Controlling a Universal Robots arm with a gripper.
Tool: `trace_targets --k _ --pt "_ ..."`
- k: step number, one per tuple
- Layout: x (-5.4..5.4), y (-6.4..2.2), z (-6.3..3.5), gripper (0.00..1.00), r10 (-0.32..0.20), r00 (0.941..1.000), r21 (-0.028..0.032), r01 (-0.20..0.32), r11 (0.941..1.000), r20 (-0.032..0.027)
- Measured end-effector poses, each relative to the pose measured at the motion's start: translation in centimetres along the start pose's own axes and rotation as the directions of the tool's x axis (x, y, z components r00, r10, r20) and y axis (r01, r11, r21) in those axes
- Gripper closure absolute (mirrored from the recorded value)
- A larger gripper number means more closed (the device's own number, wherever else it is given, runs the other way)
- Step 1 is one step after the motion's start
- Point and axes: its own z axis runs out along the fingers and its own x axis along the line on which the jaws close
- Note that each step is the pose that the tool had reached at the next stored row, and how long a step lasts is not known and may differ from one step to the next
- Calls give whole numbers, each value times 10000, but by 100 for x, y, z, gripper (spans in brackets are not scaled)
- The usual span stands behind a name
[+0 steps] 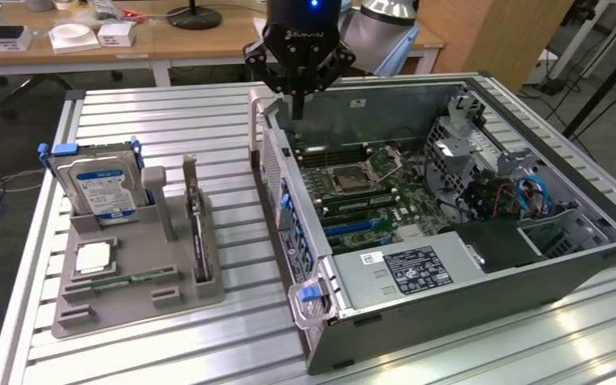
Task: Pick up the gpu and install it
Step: 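Reach for the gpu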
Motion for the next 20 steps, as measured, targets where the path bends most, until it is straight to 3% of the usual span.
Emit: trace_targets --k 20 --pt "255 -19 -7 89 -1 10000 0 1 10000 0"
